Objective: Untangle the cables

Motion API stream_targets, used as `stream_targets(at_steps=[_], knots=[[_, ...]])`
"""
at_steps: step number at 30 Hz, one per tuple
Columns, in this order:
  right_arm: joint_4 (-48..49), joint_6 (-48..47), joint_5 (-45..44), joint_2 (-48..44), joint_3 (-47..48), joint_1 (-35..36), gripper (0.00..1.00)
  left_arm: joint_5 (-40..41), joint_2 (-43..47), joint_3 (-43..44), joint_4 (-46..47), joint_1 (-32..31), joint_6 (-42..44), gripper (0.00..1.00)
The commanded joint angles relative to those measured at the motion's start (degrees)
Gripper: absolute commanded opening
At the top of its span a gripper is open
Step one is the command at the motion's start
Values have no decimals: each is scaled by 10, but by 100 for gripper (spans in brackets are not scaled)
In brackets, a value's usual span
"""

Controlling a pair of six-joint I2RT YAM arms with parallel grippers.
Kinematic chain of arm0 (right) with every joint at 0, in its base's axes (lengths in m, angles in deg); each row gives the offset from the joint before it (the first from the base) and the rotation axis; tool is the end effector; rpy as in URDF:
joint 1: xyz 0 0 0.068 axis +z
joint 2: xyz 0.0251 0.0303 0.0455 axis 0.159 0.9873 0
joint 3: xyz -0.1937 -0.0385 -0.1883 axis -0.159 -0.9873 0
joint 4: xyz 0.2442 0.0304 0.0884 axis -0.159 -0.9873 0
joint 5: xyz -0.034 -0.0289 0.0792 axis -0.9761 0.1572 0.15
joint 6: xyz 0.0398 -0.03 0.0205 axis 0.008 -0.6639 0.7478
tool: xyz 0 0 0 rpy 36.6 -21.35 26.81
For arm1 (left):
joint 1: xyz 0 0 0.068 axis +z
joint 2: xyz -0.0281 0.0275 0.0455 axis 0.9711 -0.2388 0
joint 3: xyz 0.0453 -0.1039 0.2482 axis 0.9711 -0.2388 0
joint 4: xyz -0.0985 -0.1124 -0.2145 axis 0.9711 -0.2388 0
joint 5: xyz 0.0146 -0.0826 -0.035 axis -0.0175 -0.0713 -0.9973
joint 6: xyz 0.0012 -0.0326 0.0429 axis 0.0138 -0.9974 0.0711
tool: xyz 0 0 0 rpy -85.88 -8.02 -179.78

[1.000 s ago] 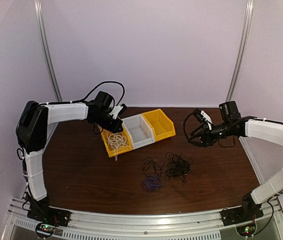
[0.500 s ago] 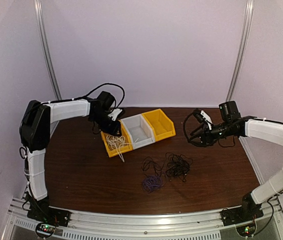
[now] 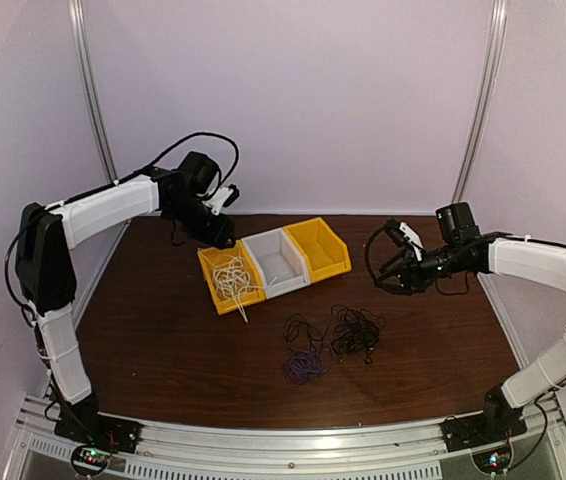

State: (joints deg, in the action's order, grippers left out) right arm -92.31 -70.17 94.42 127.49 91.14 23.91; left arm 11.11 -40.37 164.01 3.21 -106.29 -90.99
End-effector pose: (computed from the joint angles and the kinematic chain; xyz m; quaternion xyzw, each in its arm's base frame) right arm 0.2736 0.1017 0.2363 -0.4298 0.7304 0.3925 0.3574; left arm 0.3651 -0.2142 0.2772 0.1925 0.9398 -0.1190 0.2561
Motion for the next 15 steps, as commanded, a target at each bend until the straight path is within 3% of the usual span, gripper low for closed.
stream_targets(at_steps=[1, 4, 6, 11, 15], knots=[[-9, -6, 2, 4, 18, 4, 55, 58, 32, -2, -11, 23, -9, 66], [-9, -7, 1, 3, 18, 5, 55, 37, 29, -21, 33, 57, -29, 68], [-9, -7, 1, 4, 17, 6, 55, -23, 14, -24, 60, 72, -28, 68], [-10, -8, -1, 6, 17, 6, 55, -64, -46, 21, 66, 80, 25, 66], [-11, -8, -2, 5, 17, 6, 55, -80, -67, 29, 86, 80, 71, 59]])
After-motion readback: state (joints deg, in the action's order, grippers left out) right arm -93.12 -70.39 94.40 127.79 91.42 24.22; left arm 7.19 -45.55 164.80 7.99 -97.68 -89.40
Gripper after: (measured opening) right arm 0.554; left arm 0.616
